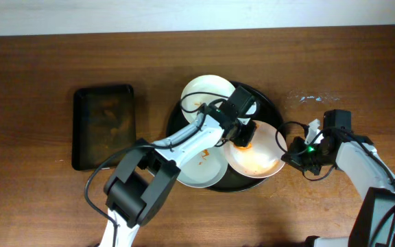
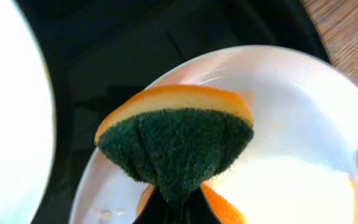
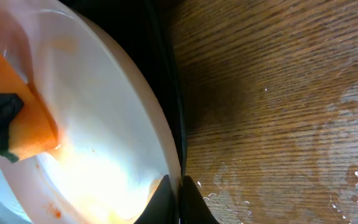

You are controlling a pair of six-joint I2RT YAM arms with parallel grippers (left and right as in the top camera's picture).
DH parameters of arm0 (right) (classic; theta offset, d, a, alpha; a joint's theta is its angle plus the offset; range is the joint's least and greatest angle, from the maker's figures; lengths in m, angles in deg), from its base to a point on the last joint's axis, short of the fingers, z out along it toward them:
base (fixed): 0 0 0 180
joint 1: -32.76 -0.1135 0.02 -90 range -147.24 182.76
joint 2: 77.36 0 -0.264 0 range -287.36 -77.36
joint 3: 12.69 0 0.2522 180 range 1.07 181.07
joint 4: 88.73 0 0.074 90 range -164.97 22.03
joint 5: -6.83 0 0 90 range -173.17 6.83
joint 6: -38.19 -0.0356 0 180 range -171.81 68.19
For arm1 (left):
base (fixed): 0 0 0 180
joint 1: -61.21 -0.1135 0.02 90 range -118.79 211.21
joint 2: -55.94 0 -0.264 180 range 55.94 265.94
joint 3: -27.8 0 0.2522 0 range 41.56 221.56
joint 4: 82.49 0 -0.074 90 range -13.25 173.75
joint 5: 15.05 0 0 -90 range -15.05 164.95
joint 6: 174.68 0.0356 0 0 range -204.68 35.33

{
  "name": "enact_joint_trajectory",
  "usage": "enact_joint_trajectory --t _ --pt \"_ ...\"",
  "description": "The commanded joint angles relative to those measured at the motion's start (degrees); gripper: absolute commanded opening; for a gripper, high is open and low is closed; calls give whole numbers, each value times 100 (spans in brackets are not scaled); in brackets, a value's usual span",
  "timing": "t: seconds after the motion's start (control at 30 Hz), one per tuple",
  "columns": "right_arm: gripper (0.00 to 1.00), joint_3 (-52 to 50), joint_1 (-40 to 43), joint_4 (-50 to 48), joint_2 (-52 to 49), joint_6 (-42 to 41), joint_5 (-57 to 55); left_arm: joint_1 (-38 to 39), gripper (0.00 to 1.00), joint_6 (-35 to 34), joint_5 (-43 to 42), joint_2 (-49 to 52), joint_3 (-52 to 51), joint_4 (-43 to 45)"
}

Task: Clean dirty plates on tray and stack at the side
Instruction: 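Scrub the pink-rimmed plate with the sponge while right gripper holds it, then lift the pink-rimmed plate with the right gripper and set it right of tray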

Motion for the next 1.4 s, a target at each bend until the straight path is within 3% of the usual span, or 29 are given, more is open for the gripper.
enact_joint_trajectory --t 0.0,0.2,0.37,0.6,0.77,0.93,1.07,1.37 --pt "4 -20 -26 28 33 35 -98 -120 0 96 181 -136 90 -28" --pt "4 -17 -26 -7 33 35 -103 -280 0 96 190 -780 284 -101" --pt "4 264 -26 33 35 83 -492 -568 0 96 168 -1416 284 -1003" --pt "4 1858 -262 1526 483 382 -1893 -1987 0 90 164 -2186 282 -2507" --pt "4 2234 -2291 1941 846 372 -4682 -2852 0 94 166 -2186 282 -3051" --pt "4 2234 -4505 1910 813 -367 -7479 -2979 0 94 166 -2184 282 -3117" --pt "4 2234 -5069 1910 813 -376 -8341 -2979 0 94 168 -2184 282 -3117" --pt "4 2234 -5125 1912 815 -452 -8408 -2979 0 94 166 -2184 282 -3117"
